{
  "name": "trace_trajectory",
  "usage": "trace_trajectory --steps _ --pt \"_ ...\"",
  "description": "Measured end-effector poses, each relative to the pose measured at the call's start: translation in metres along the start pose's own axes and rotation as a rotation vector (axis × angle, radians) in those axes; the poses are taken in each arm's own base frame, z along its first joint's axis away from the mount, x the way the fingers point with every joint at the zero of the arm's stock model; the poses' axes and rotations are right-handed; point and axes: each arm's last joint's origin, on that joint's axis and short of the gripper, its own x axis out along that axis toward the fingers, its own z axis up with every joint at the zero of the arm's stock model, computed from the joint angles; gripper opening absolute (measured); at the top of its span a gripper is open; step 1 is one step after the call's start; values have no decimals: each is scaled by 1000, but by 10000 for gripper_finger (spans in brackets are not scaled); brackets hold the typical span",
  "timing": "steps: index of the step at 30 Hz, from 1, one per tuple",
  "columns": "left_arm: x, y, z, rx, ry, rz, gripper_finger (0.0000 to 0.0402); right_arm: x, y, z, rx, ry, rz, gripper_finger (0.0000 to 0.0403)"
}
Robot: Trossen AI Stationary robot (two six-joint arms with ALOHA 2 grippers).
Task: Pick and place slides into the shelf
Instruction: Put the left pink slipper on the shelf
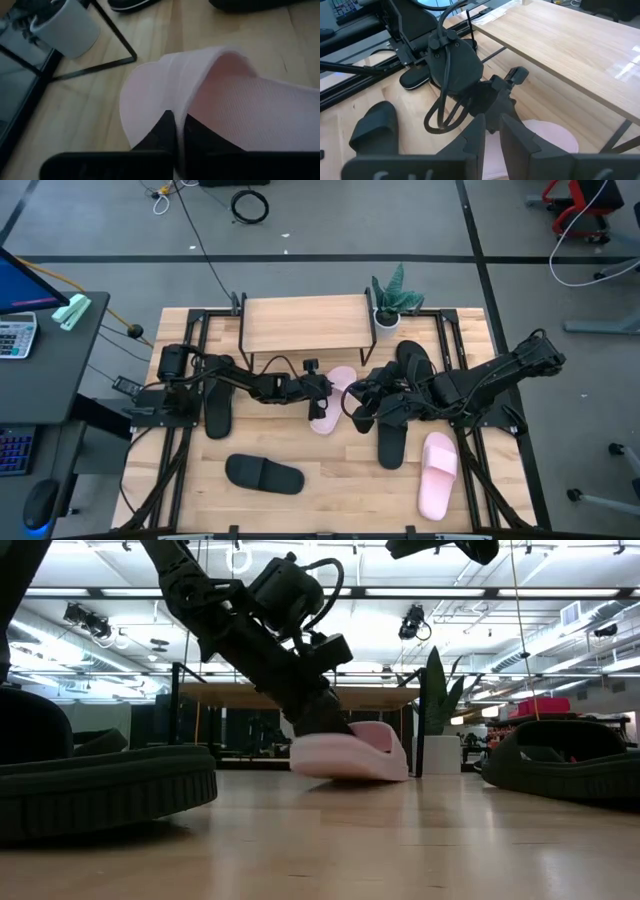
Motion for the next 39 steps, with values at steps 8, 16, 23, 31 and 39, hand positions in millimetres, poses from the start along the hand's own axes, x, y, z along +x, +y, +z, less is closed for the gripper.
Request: trace_trajectory --steps 8,16,23,31,39 --pt "-35 -44 14 39 -35 -110 12 0 0 0 -9 1 -1 63" --pt "-126 -46 54 161 -116 161 22 0 -2 -2 -23 13 -12 63" --pt "-201 11 68 253 -87 409 12 0 -2 -2 -13 15 -14 63" --pt "-251 109 58 37 -59 593 11 0 -2 -2 6 16 -16 63" --pt "-238 160 34 -79 -40 489 11 0 -2 -2 3 15 -17 63"
